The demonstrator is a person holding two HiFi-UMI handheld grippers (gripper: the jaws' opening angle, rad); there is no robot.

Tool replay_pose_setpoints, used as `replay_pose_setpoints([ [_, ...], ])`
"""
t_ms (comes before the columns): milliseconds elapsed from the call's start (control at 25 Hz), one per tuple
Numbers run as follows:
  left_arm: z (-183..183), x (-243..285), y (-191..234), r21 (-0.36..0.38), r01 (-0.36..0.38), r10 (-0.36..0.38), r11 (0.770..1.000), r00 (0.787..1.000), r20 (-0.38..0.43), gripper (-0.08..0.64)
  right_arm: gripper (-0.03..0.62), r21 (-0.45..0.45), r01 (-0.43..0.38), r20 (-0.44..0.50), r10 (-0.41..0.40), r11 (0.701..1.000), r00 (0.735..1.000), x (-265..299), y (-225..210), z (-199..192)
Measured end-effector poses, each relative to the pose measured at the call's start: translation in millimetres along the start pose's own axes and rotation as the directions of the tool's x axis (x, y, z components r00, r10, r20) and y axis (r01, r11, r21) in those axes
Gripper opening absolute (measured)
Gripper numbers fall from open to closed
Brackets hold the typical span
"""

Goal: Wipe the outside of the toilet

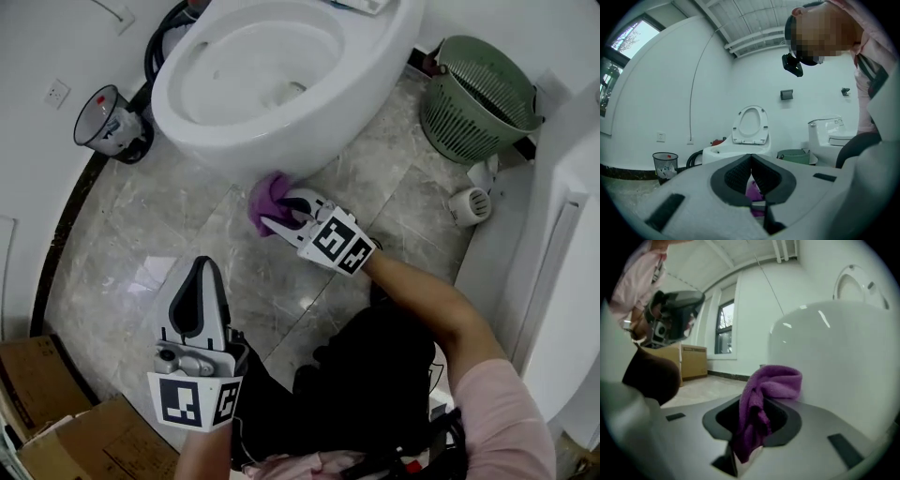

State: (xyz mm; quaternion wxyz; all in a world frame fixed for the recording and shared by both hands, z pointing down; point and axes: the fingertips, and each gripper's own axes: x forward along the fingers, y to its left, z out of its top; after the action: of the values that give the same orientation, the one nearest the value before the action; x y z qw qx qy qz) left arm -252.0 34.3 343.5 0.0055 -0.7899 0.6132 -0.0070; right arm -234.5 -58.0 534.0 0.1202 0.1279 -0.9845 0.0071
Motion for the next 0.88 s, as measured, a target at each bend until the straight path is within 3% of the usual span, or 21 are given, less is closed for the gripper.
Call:
replay_pose_setpoints([
  [240, 45.6, 2.9, 12.6, 0.005, -0.024, 0.024, 1.0, 0.996, 0.086, 0.008, 0.112, -0.111, -0.049, 0.208, 0.071, 0.993, 0.976, -39.8, 16.9, 137.9],
  [360, 81.2, 9.4, 21.7, 0.019, -0.043, 0.039, 0.999, 0.986, 0.16, 0.008, 0.114, -0.151, -0.006, 0.258, 0.045, 0.989, 0.965, -60.4, 7.0, 195.8],
  [480, 121.0, 20.7, 24.6, 0.031, -0.057, 0.048, 0.998, 0.972, 0.228, 0.008, 0.115, -0.2, 0.103, 0.287, -0.042, 0.974, 0.957, -81.9, -12.8, 241.9],
  [560, 145.3, 29.4, 21.3, 0.041, -0.062, 0.049, 0.997, 0.964, 0.263, 0.008, 0.117, -0.179, 0.192, 0.309, -0.13, 0.965, 0.942, -98.1, -24.8, 271.1],
  [720, 178.9, 42.7, 1.4, 0.079, -0.048, 0.022, 0.996, 0.952, 0.305, 0.008, 0.118, -0.062, 0.384, 0.343, -0.342, 0.921, 0.875, -134.9, -37.6, 314.8],
  [880, 188.7, 52.0, -9.9, 0.077, -0.037, 0.01, 0.996, 0.945, 0.326, 0.008, 0.118, -0.045, 0.47, 0.378, -0.42, 0.882, 0.825, -157.9, -28.5, 324.8],
])
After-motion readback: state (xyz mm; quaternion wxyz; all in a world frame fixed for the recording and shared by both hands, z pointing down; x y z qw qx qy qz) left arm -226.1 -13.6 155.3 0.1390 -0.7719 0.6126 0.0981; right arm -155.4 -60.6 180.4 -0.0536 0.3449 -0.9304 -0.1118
